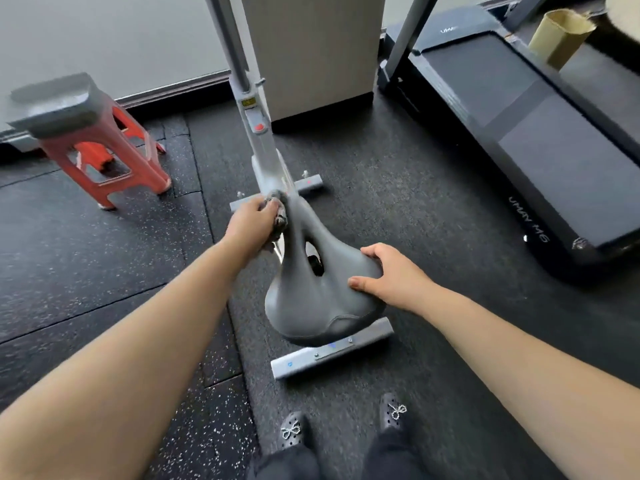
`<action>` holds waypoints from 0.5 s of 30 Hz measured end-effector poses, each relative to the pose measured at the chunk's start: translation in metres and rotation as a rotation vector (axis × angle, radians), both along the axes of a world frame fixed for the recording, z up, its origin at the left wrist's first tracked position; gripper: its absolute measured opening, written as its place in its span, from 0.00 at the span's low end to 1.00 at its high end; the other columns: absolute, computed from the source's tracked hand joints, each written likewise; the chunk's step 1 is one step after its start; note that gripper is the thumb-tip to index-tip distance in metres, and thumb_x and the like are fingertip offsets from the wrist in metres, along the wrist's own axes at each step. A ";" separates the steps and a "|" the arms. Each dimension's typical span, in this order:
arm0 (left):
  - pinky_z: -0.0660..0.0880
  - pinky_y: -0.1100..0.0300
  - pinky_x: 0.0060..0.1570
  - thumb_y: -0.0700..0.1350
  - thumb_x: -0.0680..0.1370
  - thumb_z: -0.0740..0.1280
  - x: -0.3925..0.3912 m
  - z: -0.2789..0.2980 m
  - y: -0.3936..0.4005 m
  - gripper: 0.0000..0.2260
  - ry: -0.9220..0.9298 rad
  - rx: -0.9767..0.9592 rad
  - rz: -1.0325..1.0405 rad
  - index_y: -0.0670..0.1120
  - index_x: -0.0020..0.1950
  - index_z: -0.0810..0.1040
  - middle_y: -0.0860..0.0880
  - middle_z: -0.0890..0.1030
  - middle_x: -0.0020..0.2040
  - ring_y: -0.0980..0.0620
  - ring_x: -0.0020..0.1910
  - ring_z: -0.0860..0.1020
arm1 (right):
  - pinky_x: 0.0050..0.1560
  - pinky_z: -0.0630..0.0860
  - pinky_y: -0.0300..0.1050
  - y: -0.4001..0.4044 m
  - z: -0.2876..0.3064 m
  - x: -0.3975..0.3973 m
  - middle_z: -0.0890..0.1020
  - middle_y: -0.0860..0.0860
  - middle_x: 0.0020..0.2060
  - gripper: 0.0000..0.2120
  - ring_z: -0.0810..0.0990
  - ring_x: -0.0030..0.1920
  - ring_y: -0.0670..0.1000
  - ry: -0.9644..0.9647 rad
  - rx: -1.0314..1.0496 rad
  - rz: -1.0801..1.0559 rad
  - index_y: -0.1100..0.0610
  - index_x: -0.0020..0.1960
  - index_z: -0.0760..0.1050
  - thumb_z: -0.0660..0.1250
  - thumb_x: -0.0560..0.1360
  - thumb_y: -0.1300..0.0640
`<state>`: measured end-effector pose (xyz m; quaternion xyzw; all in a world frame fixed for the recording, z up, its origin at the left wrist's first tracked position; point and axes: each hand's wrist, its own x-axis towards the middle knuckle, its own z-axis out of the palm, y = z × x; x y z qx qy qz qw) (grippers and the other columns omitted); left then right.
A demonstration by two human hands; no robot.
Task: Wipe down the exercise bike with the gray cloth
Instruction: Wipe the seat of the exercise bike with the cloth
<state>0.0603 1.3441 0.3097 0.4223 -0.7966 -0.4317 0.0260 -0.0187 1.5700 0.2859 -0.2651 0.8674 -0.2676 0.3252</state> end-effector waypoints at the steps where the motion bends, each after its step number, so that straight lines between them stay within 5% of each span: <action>1: 0.77 0.58 0.37 0.52 0.80 0.55 0.004 -0.003 0.012 0.14 -0.031 0.003 -0.026 0.52 0.63 0.72 0.40 0.80 0.56 0.42 0.43 0.80 | 0.65 0.69 0.49 0.000 0.000 -0.001 0.72 0.50 0.65 0.32 0.73 0.63 0.51 0.003 0.001 0.011 0.52 0.66 0.68 0.73 0.67 0.43; 3: 0.70 0.52 0.57 0.54 0.80 0.54 0.011 -0.016 0.044 0.24 -0.128 -0.078 -0.080 0.57 0.75 0.53 0.40 0.73 0.67 0.39 0.61 0.74 | 0.63 0.68 0.46 0.000 0.000 -0.002 0.70 0.51 0.65 0.31 0.72 0.64 0.52 0.019 0.002 0.041 0.52 0.67 0.67 0.72 0.68 0.43; 5: 0.68 0.49 0.56 0.54 0.81 0.52 0.016 -0.022 0.069 0.26 -0.188 -0.192 -0.049 0.56 0.76 0.43 0.39 0.73 0.67 0.37 0.62 0.73 | 0.61 0.67 0.45 0.000 0.001 -0.003 0.70 0.51 0.66 0.32 0.72 0.64 0.53 0.036 0.003 0.070 0.53 0.68 0.66 0.71 0.69 0.43; 11: 0.67 0.48 0.59 0.49 0.81 0.53 0.044 -0.019 0.092 0.23 -0.274 -0.327 -0.036 0.52 0.76 0.53 0.40 0.70 0.69 0.37 0.64 0.70 | 0.55 0.69 0.46 0.000 -0.001 -0.006 0.70 0.53 0.65 0.30 0.74 0.60 0.55 0.033 -0.017 0.114 0.55 0.67 0.66 0.70 0.70 0.43; 15: 0.52 0.51 0.71 0.44 0.81 0.56 0.073 -0.029 0.121 0.23 -0.162 -0.386 -0.036 0.47 0.75 0.57 0.40 0.58 0.76 0.39 0.73 0.57 | 0.58 0.69 0.48 0.003 0.000 -0.002 0.68 0.55 0.67 0.31 0.73 0.63 0.57 0.020 -0.043 0.126 0.56 0.69 0.63 0.68 0.72 0.44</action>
